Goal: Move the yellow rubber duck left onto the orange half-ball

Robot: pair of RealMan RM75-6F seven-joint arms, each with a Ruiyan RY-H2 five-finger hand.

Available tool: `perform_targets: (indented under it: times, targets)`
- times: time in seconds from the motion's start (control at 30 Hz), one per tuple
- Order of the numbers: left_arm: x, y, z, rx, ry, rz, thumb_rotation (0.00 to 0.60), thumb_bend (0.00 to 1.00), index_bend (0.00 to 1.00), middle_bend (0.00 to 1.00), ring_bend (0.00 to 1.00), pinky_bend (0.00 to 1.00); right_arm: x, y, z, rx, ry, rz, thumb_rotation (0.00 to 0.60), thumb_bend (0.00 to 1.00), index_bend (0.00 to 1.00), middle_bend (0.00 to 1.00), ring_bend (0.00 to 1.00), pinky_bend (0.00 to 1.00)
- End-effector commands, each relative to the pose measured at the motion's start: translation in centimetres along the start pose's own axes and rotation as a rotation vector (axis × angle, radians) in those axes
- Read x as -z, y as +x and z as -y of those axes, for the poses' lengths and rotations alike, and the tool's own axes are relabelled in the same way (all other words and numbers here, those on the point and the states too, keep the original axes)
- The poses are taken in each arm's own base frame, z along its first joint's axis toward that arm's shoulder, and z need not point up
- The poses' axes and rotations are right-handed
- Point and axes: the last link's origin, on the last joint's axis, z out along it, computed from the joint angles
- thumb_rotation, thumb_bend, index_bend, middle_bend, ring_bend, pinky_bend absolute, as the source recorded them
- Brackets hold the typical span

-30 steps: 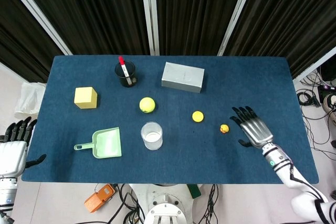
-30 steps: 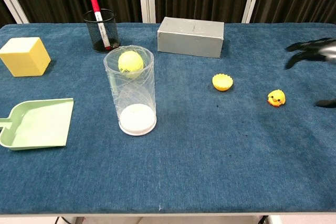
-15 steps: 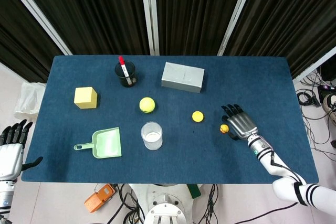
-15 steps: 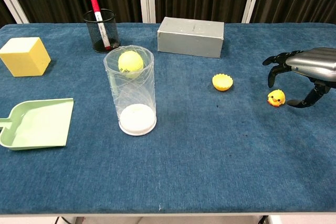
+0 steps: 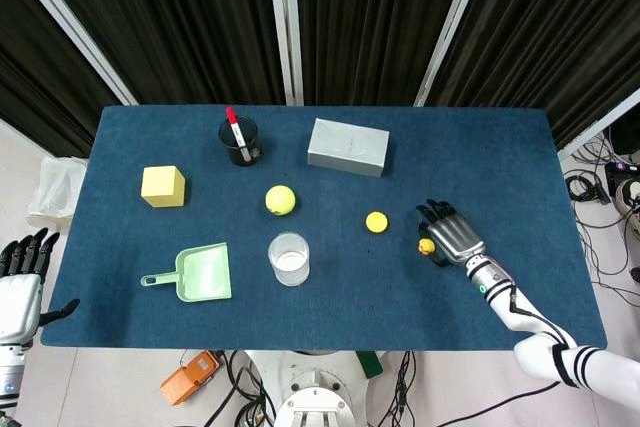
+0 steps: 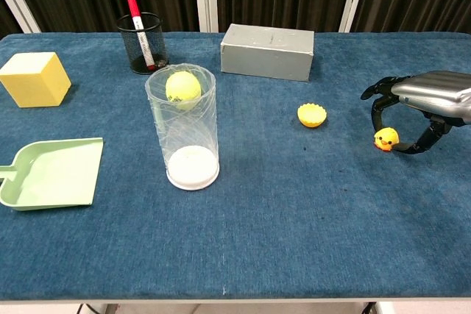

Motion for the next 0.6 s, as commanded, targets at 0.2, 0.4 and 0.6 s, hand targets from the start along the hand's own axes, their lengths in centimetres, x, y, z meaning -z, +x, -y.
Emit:
perform_targets:
  times: [0.2, 0.4, 0.6]
  targets:
    - [-0.1, 0.2, 0.0, -0.004, -0.002, -0.003, 0.6, 0.05, 0.07, 0.02, 0.0, 0.01, 0.0, 2.3, 0.4, -0.064, 0.031, -0.077, 0.6, 0.49, 0.61, 0.18, 0.11, 0.17]
    - [-0.2, 0.3, -0.3, -0.007, -0.011, -0.005, 0.6, 0.05, 0.07, 0.02, 0.0, 0.01, -2.7, 4.8, 2.7, -0.083, 0.079, -0.104, 0.6, 0.49, 0.6, 0.18, 0.11, 0.17]
    - [0.0, 0.3, -0.2, -0.008, -0.003, -0.002, 0.6, 0.05, 0.07, 0.02, 0.0, 0.01, -5.4, 5.1, 4.8, -0.049, 0.093, -0.076, 0.6, 0.49, 0.57, 0.18, 0.11, 0.17]
